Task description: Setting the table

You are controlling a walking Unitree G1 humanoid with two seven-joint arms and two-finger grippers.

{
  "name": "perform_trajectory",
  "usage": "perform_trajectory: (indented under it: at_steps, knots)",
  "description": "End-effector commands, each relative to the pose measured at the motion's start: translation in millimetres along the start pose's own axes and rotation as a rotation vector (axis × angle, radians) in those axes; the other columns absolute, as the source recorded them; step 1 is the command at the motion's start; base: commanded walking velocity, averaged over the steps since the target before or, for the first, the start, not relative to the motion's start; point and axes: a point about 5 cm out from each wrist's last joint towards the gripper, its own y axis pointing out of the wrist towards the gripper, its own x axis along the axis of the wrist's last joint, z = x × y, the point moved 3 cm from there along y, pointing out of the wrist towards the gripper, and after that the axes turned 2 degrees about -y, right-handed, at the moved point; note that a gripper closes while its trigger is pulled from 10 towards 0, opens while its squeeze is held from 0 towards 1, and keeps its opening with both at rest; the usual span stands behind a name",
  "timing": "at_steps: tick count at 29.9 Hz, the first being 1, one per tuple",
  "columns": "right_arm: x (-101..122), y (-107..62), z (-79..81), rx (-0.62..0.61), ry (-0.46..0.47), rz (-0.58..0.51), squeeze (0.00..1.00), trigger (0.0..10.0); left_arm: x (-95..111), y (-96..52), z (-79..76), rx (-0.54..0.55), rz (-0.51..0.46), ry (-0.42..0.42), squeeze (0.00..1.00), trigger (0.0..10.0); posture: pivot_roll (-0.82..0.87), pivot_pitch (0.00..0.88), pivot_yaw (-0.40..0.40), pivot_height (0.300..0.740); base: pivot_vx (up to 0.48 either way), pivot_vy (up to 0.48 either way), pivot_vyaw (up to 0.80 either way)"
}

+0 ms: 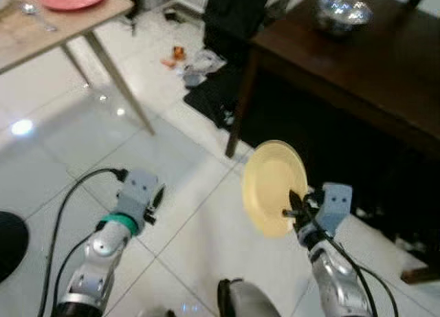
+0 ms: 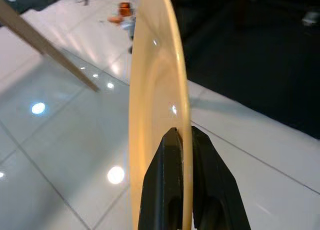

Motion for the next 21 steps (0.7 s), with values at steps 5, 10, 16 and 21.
perform_trajectory:
  at_steps: [5,10,16,21]
  knots:
    - [9,8.1,6.1,0.031,-0.002,-0.031,0.00,10.0,4,4.1,4.3,0.063,-0.017,0.007,0.00,10.0,0.04,0.037,-0.034,0.740,0.000,0.000,-0.80]
    - [19,13.2,2.5,0.011,0.013,-0.070,0.00,10.0,14,7.2,8.6,0.069,-0.047,0.017,0.00,10.0,0.04,0.035,-0.019,0.740,0.000,0.000,-0.80]
    - [42,14.9,-15.0,-0.072,0.092,-0.172,0.00,10.0,33,13.2,21.2,0.112,-0.114,0.035,0.00,10.0,0.03,0.033,-0.009,0.740,0.000,0.000,-0.80]
    - [66,18.4,-16.9,-0.082,0.153,-0.251,0.00,10.0,45,16.8,27.5,0.138,-0.153,0.047,0.00,10.0,0.03,0.032,-0.005,0.740,0.000,0.000,-0.80]
